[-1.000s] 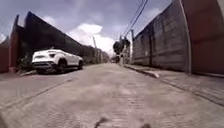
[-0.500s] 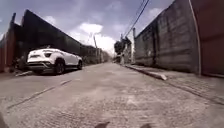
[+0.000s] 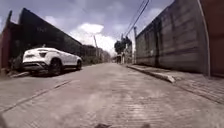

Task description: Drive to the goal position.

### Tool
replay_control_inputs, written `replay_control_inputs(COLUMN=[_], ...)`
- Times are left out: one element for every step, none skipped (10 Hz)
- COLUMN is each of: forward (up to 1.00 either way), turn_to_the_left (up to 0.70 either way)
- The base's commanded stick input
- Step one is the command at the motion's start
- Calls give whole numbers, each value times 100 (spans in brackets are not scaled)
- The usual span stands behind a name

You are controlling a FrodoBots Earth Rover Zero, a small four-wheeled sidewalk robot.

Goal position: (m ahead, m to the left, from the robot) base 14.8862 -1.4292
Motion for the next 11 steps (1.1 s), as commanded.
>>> replay_control_inputs(forward=[85,85,85,85,85,85,85,85,85,85,85], turn_to_the_left=[1,1,1,1,1,1,1,1,1,1,1])
